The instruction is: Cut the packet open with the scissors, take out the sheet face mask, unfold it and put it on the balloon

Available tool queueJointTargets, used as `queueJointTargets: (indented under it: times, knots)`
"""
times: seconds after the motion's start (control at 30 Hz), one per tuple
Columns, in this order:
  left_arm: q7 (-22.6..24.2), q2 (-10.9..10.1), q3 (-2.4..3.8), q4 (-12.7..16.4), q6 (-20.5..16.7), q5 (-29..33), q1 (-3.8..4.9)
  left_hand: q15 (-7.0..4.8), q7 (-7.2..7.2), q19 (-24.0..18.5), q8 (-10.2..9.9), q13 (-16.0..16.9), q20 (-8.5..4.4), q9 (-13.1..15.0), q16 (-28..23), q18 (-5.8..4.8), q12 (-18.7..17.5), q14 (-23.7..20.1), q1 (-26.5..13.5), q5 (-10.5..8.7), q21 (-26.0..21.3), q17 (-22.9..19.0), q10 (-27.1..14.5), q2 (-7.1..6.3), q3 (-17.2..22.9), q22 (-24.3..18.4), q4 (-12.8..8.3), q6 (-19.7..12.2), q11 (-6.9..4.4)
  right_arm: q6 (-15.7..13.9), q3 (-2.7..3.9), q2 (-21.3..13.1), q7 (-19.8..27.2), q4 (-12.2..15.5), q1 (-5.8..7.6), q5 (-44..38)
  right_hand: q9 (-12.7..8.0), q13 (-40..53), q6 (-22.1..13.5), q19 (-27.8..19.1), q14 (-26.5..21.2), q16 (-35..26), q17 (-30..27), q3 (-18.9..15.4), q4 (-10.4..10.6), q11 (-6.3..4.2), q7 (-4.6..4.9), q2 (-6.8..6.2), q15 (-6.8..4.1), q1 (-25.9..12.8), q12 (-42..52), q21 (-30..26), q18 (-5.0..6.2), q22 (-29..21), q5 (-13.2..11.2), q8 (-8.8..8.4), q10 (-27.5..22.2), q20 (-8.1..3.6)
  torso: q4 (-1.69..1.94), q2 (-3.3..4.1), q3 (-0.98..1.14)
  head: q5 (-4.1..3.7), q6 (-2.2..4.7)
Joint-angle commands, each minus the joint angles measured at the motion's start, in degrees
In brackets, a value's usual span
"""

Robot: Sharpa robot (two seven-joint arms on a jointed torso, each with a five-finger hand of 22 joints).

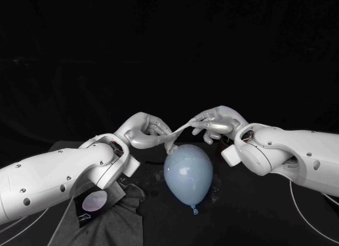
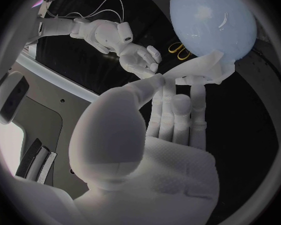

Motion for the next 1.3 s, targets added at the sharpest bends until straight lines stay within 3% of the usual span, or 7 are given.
queueJointTargets:
  times: [0.03, 0.3, 0.43, 0.7, 0.97, 1.07, 1.3]
  knots:
    - [-0.19, -0.65, -0.11, 1.56, 4.19, -2.3, -0.12, -0.44, -0.14, -0.39, 0.32, 0.15, -0.16, 3.96, 0.31, 0.62, 0.35, 0.79, 0.16, 0.18, 0.32, -0.02, -0.47, -0.65, 0.4, 0.14, -0.16, 0.42, 0.05, -0.47, -0.27, -1.86, 2.01, 1.86, -0.84, 2.62, 9.4, 0.07, 0.47, 0.01, 0.01, -0.12, 0.1, 0.53, -0.16, -0.28, -0.02, 0.57, -0.34, -0.16, 0.25, -0.13, 1.06, -0.06, 0.37, 0.36, 0.17, -0.02, 0.09, -0.01, -0.06, -0.76, -0.62]
    - [-1.14, -1.73, -1.29, 3.63, 5.61, -6.14, -0.69, -0.37, -0.08, -0.39, 0.42, 0.38, -0.32, 3.88, 0.97, 0.69, 0.66, 1.62, 0.65, 0.15, 1.08, 1.52, -0.68, -0.87, 0.89, 0.53, -0.75, 0.22, 0.24, -1.81, -0.77, -6.17, 3.22, 6.27, -5.09, 2.99, 9.4, 0.07, 0.47, 0.01, 0.01, -0.12, 0.1, 0.53, -0.16, -0.28, -0.02, 0.57, -0.34, -0.16, 0.25, -0.13, 1.06, -0.06, 0.37, 0.36, 0.17, -0.02, -0.08, -0.08, 0.13, -1.89, -1.96]
    - [-1.75, -1.89, -1.68, 4.15, 5.81, -8.16, -1.25, -0.21, 0.08, -0.41, 0.39, 0.48, -0.48, 3.8, 1.07, 0.71, 0.76, 1.55, 0.98, 0.12, 1.62, 1.36, -0.99, -0.77, 1.11, 0.81, -1.04, -0.13, 0.45, -3.16, -0.92, -7.74, 3.7, 7.51, -6.36, 3.14, 9.43, 0.1, 0.46, 0.05, -0.01, -0.19, 0.03, 0.57, -0.16, -0.27, -0.02, 0.55, -0.34, -0.21, 0.24, -0.02, 1.04, -0.01, 0.38, 0.36, 0.15, -0.02, -0.1, 0.02, 0.16, -2.61, -2.82]
    - [-2.73, -1.32, -3.19, 4.07, 6.96, -9.35, -1.89, 0.7, 1.13, -1.13, -0.87, 0.52, -1.0, 2.92, 1.34, 0.66, 0.48, 1.48, 1.92, 0.07, 3.38, 1.48, -3.0, 0.42, 0.74, 1.79, -1.74, -2.29, 1.57, -3.95, -1.36, -9.46, 3.12, 8.52, -7.53, 2.99, 9.47, 0.13, 0.47, 0.08, 0.04, -0.12, 0.15, 0.57, -0.16, -0.27, -0.02, 0.49, -0.33, -0.28, 0.25, 0.05, 1.02, 0.03, 0.36, 0.37, 0.16, -0.02, -0.08, 0.07, 0.06, -4.38, -4.72]
    - [-3.3, -1.47, -3.99, 5.23, 11.55, -9.57, -2.24, 1.73, 2.17, -3.03, -3.86, -0.4, -0.1, 1.28, 1.05, 0.39, -0.97, -0.55, 0.47, 0.07, 2.96, -1.02, -5.17, 0.83, -1.17, 1.6, -1.03, -5.64, 2.56, -4.04, -1.51, -10.82, 2.83, 9.83, -8.55, 2.92, 9.52, 0.18, 0.49, 0.1, 0.07, -0.12, 0.16, 0.62, -0.19, -0.29, -0.04, 0.44, -0.34, -0.32, 0.26, 0.09, 1.02, 0.05, 0.39, 0.39, 0.19, -0.02, 0.01, -0.03, 0.11, -5.08, -6.23]
    - [-3.57, -1.7, -4.13, 5.78, 14.35, -9.73, -2.34, 2.47, 2.69, -3.9, -6.14, -1.21, 0.81, 0.06, 0.37, 0.29, -2.18, -2.86, -1.27, 0.08, 1.39, -3.91, -6.87, 0.08, -2.26, 0.64, -0.01, -8.08, 3.27, -3.58, -1.53, -11.32, 2.37, 10.22, -8.67, 2.86, 9.52, 0.18, 0.49, 0.1, 0.07, -0.12, 0.16, 0.62, -0.19, -0.29, -0.04, 0.44, -0.34, -0.32, 0.26, 0.09, 1.02, 0.05, 0.39, 0.39, 0.19, -0.02, -0.07, -0.06, 0.08, -5.21, -6.47]
    - [-3.72, -2.09, -4.23, 5.74, 16.17, -9.74, -2.54, 2.96, 3.05, -4.09, -8.23, -1.75, 1.73, -1.09, -0.15, 0.41, -2.61, -4.86, -1.96, 0.08, -0.37, -6.2, -8.32, -0.43, -3.16, -0.58, 0.72, -9.8, 3.78, -2.54, -1.58, -11.48, 1.29, 10.09, -8.78, 2.07, 9.55, 0.21, 0.48, -0.22, -0.03, -0.4, -0.25, 0.68, -0.21, -0.3, -0.05, 0.42, -0.34, -0.33, 0.25, -0.67, 1.16, -0.26, 0.42, 0.39, 0.18, -0.02, -0.08, -0.08, 0.13, -6.0, -6.57]
